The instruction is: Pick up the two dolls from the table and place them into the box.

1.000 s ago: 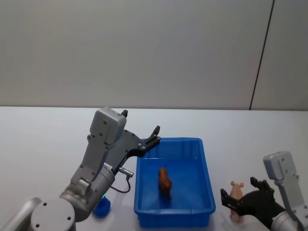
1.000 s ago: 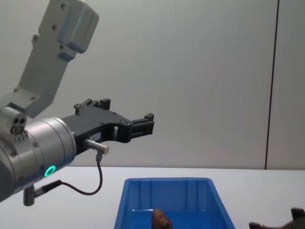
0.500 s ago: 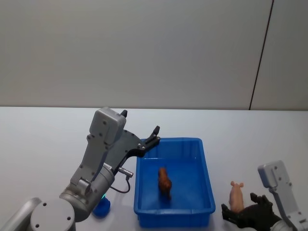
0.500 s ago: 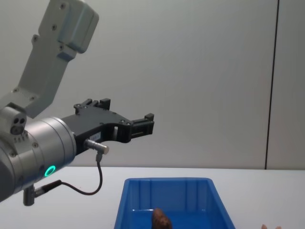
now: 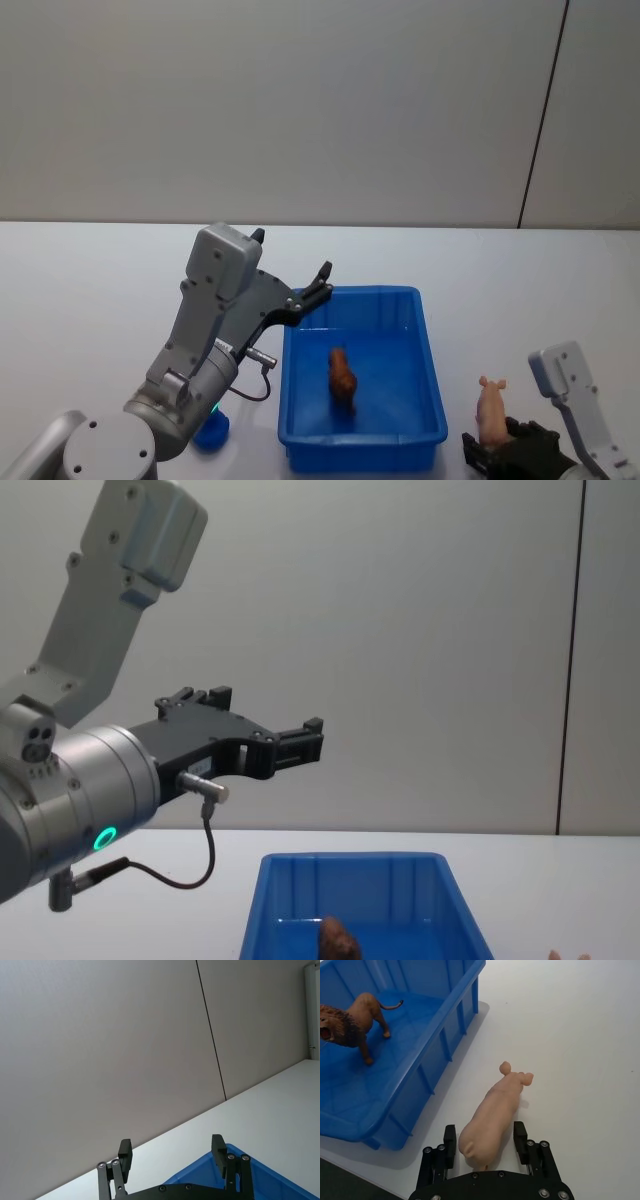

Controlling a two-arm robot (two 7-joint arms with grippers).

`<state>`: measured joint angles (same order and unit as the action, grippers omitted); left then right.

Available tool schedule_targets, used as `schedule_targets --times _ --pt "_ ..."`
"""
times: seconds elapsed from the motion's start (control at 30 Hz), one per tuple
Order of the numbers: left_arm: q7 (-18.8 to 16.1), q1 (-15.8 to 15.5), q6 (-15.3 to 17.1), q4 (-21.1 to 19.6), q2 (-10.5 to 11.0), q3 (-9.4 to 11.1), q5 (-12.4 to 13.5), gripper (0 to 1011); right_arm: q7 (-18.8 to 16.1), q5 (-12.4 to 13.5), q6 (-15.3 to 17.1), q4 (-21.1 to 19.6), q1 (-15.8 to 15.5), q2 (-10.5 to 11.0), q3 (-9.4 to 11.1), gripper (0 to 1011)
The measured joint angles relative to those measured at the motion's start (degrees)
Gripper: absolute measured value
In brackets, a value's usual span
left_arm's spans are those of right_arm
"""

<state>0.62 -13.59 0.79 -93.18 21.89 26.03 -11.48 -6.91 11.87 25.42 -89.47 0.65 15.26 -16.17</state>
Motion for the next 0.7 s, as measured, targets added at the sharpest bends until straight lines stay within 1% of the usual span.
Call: schedule_targets --times 0.07,0.2,0.33,0.4,0.7 --pt "0.0 0.0 0.0 0.0 0.0 0.0 0.0 1002 -0.2 0.0 0.0 0.0 0.0 0.0 0.0 645" --pt "0.0 0.0 0.0 0.0 0.0 0.0 0.0 1001 -0.4 0.0 -0.2 0.0 0.0 0.0 0.0 548" --pt "0.0 0.0 0.0 0.0 0.0 0.0 0.0 1001 -0.5 0.0 -0.6 -0.1 -0.1 0.0 0.0 408" --pt "0.0 0.0 0.0 0.0 0.0 0.0 0.0 1001 -0.5 -0.2 -0.8 -0.2 -0.1 0.0 0.0 359" --pt "0.0 0.0 0.0 0.0 0.0 0.0 0.0 1001 0.0 -1.4 -3.3 -1.0 -0.2 0.1 0.2 357"
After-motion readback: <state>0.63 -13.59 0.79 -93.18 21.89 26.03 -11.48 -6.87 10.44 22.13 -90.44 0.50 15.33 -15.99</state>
